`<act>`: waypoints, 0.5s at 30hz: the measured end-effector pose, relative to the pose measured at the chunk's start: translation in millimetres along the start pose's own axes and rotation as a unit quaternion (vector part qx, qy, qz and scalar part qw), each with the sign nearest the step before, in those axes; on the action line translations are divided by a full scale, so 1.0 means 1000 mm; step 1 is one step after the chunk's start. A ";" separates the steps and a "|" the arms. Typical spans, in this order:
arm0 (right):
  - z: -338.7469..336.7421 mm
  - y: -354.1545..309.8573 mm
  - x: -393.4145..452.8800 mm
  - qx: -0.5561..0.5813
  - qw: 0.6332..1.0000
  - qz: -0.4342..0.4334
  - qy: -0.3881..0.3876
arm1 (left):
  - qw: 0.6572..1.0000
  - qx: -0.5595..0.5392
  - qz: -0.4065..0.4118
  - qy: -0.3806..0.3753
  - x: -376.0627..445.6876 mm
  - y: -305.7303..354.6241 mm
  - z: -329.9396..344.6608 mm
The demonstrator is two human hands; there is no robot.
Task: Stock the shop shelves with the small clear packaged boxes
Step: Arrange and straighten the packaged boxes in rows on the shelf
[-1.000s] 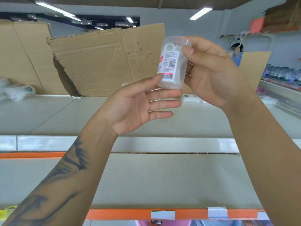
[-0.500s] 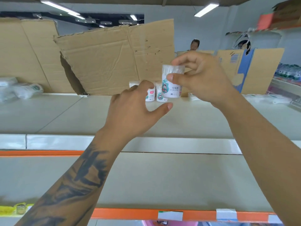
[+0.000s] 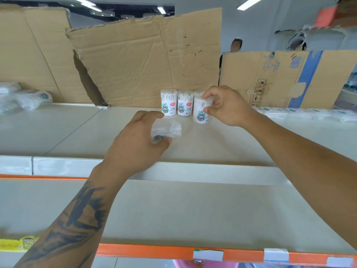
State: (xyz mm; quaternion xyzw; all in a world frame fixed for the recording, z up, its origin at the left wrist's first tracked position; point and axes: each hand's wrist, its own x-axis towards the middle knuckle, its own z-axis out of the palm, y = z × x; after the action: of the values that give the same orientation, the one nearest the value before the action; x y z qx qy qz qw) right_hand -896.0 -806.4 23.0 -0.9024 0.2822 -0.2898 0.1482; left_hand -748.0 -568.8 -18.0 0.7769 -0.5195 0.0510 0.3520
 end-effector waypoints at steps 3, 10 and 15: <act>0.004 -0.001 0.001 -0.014 1.000 0.007 0.014 | 1.000 0.001 0.003 0.008 0.002 -0.004 0.003; 0.006 -0.002 0.001 -0.047 0.998 0.016 0.037 | 1.000 0.003 0.001 0.023 0.003 -0.007 0.006; 0.008 -0.002 0.002 -0.054 0.997 0.020 0.049 | 1.000 -0.008 -0.015 0.008 0.004 -0.006 0.004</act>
State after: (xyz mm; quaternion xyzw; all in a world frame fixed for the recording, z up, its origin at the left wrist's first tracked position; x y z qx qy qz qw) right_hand -889.3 -805.3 17.9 -0.8881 0.3223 -0.3149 0.0909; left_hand -742.0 -572.8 -22.1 0.7814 -0.5054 0.0475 0.3629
